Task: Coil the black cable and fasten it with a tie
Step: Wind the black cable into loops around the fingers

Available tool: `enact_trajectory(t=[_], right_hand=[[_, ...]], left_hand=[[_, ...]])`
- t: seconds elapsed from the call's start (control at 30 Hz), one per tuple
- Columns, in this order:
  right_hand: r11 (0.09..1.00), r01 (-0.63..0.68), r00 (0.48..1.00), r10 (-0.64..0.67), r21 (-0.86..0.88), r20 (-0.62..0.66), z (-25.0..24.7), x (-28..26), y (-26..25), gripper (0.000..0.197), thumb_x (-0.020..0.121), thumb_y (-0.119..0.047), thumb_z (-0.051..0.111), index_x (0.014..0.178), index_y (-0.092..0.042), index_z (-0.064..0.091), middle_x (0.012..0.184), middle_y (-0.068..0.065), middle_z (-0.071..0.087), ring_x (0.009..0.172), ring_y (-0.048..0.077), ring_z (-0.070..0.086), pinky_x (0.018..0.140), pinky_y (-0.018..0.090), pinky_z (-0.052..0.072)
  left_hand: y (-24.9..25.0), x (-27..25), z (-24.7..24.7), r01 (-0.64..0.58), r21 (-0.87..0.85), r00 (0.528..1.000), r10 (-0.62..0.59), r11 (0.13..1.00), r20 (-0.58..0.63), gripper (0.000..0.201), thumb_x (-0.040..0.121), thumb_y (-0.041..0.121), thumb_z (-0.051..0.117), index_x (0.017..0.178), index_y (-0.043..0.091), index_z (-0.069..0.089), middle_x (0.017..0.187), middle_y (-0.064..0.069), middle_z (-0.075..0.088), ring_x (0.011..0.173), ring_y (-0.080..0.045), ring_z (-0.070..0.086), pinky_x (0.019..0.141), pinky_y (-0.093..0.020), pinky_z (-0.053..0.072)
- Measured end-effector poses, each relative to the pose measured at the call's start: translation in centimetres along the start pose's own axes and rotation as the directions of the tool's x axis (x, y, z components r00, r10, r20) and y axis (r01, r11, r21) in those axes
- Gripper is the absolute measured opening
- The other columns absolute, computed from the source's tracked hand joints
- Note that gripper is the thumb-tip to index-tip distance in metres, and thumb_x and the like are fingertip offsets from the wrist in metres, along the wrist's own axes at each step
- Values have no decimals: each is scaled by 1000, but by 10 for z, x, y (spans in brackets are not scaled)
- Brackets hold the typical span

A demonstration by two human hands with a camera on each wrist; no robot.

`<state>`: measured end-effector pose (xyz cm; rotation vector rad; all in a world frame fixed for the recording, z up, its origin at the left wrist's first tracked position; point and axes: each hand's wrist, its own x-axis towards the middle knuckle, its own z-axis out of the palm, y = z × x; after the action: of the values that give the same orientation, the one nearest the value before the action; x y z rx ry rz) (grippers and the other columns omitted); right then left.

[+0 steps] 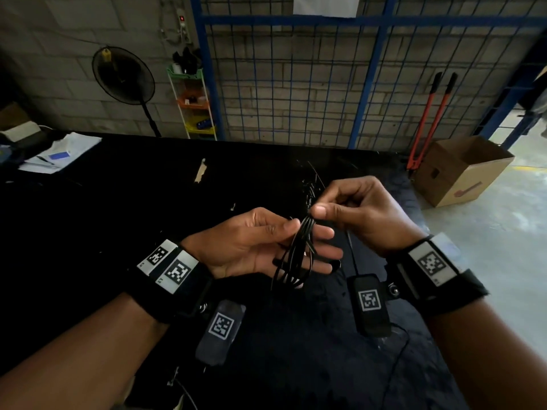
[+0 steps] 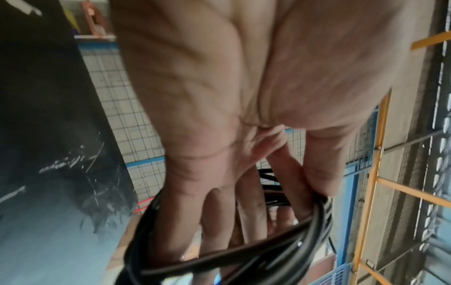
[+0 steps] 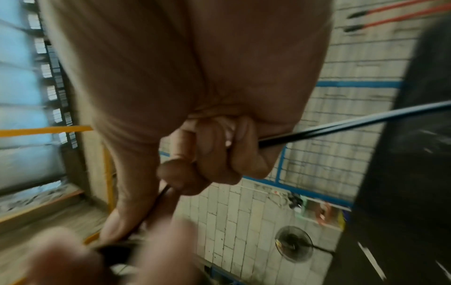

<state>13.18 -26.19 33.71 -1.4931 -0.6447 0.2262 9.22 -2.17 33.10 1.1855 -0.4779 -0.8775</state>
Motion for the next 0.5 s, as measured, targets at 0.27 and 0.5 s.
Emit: enact_trajectory(t=[0.27, 0.5], right_hand=[[934, -144, 979, 183, 328, -91, 36, -23, 61, 37, 77, -46, 84, 84, -10, 82, 58, 9, 64, 45, 11, 51, 49, 30, 27], [951, -295, 952, 301, 93, -55, 66, -44, 63, 26, 97, -28, 66, 112, -14, 82, 59, 8, 66, 38, 12, 44, 40, 18, 34]], left_hand=[[13, 1, 4, -195, -243, 979, 202, 950, 6, 44, 104, 37, 46, 141, 18, 59, 161, -34, 35, 147, -62, 30, 109, -85, 19], [27, 1, -13, -361, -189, 900, 287, 913, -327, 44, 100, 44, 44, 136, 30, 64, 156, -22, 52, 142, -48, 50, 107, -77, 39]])
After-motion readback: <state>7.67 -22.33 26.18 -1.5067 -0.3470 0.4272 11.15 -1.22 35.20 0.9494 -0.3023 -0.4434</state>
